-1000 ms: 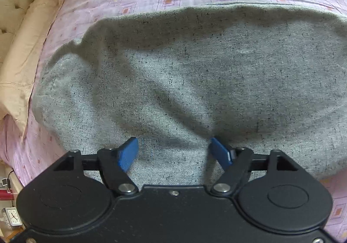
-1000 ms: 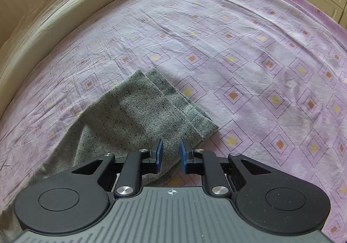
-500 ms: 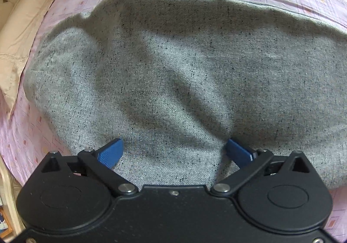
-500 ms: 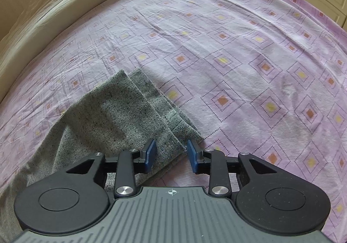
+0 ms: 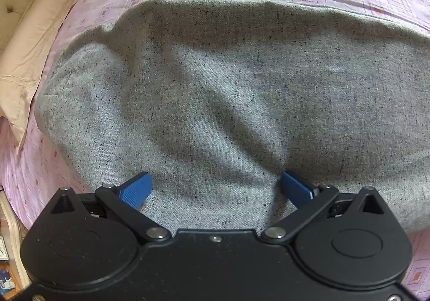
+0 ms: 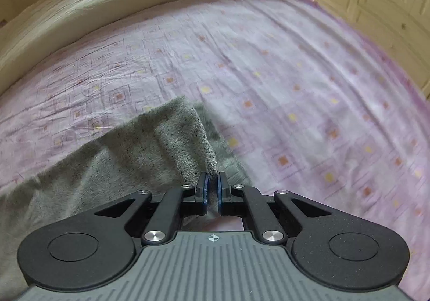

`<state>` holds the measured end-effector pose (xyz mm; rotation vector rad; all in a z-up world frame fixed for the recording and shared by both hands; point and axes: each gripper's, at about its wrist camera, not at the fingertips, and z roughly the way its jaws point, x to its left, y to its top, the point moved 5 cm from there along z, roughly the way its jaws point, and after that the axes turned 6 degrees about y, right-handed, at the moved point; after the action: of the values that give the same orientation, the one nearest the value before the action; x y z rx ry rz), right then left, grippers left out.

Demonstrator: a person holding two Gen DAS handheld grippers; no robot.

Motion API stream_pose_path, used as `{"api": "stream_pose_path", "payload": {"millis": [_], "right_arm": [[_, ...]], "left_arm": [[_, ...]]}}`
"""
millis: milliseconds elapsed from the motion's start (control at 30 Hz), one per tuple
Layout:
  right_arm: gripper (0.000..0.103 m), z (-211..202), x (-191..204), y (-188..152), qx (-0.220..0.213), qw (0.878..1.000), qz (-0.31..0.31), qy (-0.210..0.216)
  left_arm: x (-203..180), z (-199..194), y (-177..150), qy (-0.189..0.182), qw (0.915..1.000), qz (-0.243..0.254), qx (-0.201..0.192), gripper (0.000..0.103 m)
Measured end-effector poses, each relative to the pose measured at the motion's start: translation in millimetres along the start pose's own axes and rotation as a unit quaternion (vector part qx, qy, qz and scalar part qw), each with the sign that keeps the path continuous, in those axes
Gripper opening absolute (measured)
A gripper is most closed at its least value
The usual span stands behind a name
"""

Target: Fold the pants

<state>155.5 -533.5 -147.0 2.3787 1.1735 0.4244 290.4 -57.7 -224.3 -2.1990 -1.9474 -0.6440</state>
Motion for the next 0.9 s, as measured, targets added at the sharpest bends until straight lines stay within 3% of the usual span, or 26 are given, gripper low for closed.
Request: {"api": "stream_pose_path", "payload": {"millis": [233, 333, 400, 467, 600, 733, 900], "right_arm": [[0.008, 39.2, -16.7, -12.0, 0.062, 0.997, -0.022, -0.03], [0.012, 22.2, -18.0, 0.2, 0.017, 0.999, 0.002, -0.03], [0.015, 10.9, -13.6, 11.6, -0.018, 1.0, 0.005, -0.001], [0.021, 11.9, -6.1, 21.7, -0.026, 0.999, -0.005, 0.024], [0.022, 33.3, 9.1, 48.3, -0.035, 0.998, -0.034, 0.035], [0.024, 55.3, 11.4, 62.6, -0.018, 0.999, -0.023, 0.043], [0.022, 78.0, 17.5, 55.3, 0.038, 0.997, -0.011, 0.07]], "left_arm": [[-4.1, -5.1, -0.8, 0.007, 0.9999, 0.004, -0.008, 0.103], [-3.7, -5.1, -1.8, 0.006, 0.9999, -0.005, -0.008, 0.103], [-2.6, -4.9, -2.7, 0.005, 0.9999, -0.009, -0.009, 0.103], [-2.3, -5.4, -3.8, 0.005, 0.9999, -0.01, -0.01, 0.103], [-3.1, -7.8, -4.8, 0.012, 0.9998, -0.006, -0.014, 0.103], [-5.9, -10.5, -6.4, 0.02, 0.9995, 0.004, -0.025, 0.103], [-7.7, -14.1, -8.2, 0.021, 0.999, 0.012, -0.037, 0.103]]}}
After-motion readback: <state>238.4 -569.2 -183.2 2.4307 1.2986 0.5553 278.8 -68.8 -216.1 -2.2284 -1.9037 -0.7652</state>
